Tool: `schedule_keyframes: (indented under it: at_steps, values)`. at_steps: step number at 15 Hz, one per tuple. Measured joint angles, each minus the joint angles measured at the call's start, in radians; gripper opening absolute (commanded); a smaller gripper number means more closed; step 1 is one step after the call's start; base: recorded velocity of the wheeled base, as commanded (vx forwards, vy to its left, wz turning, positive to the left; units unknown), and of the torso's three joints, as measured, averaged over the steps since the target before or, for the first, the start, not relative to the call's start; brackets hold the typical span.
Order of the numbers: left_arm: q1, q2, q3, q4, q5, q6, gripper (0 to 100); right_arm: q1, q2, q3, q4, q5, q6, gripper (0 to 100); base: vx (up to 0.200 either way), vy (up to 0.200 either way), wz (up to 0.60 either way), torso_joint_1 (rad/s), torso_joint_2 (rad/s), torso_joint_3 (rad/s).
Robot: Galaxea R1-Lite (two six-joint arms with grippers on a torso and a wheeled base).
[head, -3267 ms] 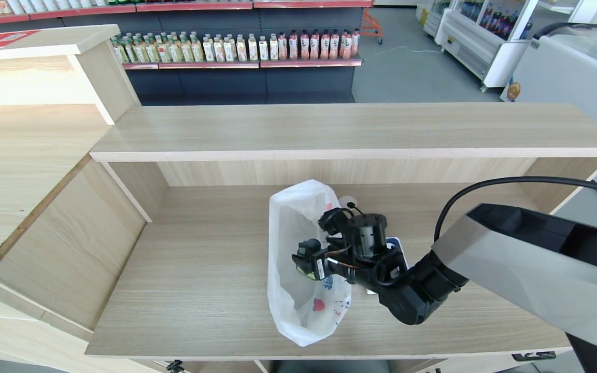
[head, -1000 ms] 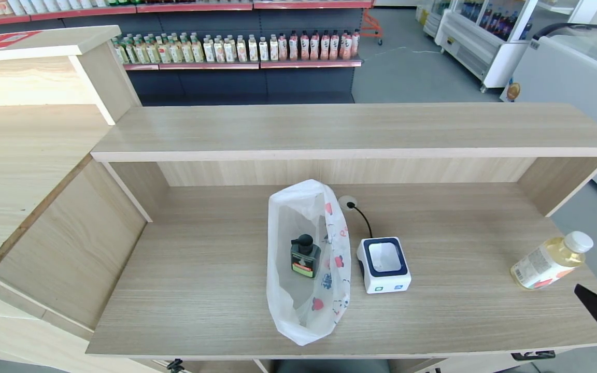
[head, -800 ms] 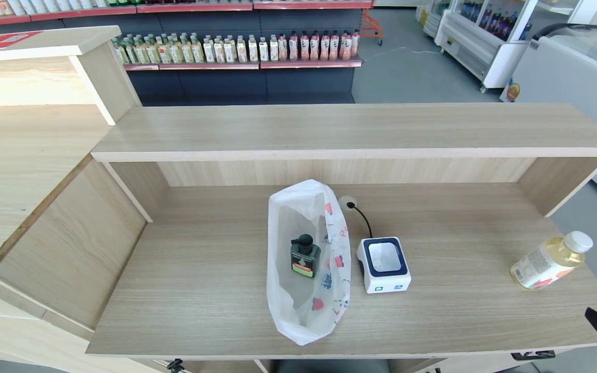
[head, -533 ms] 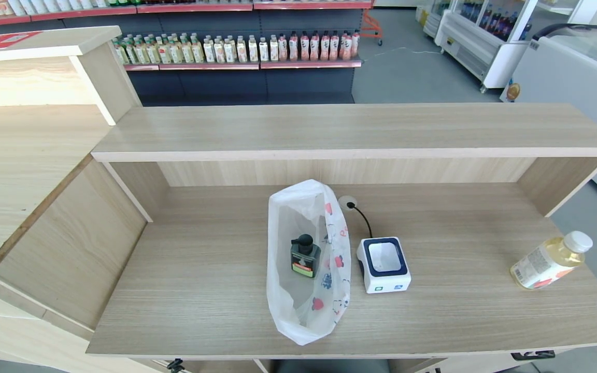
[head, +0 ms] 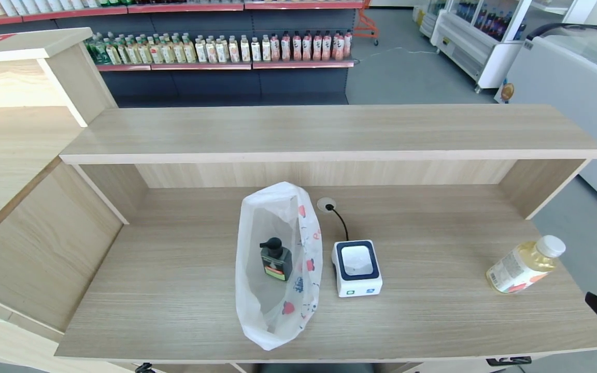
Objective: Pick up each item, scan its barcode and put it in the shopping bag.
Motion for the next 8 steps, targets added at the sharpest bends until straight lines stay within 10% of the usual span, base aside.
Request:
schedule_keyframes:
  at_steps: [8]
  values:
    - [0.0,0.0,0.0,0.0,0.0,0.004,100,0.008,0.107,-0.004,-0.002,0.039,0.0,100,-0.2,-0.2,0.0,-0.001,0.0,0.004]
